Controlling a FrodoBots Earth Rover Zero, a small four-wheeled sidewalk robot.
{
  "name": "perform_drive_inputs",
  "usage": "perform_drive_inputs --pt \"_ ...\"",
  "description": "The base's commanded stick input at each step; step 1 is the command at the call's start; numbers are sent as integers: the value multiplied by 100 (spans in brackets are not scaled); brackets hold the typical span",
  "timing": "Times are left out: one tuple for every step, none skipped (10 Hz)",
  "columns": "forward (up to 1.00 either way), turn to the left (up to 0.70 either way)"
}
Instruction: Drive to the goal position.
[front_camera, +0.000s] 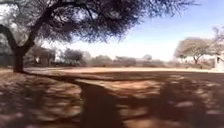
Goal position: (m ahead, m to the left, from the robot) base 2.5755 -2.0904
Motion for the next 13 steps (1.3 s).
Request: perform_drive_inputs --pt "100 0" --pt "100 0" --pt "100 0" --pt "100 0" --pt "100 0" --pt "100 0" --pt "100 0" --pt "100 0" --pt "100 0" --pt "100 0" --pt "100 0" --pt "100 0" --pt "100 0"
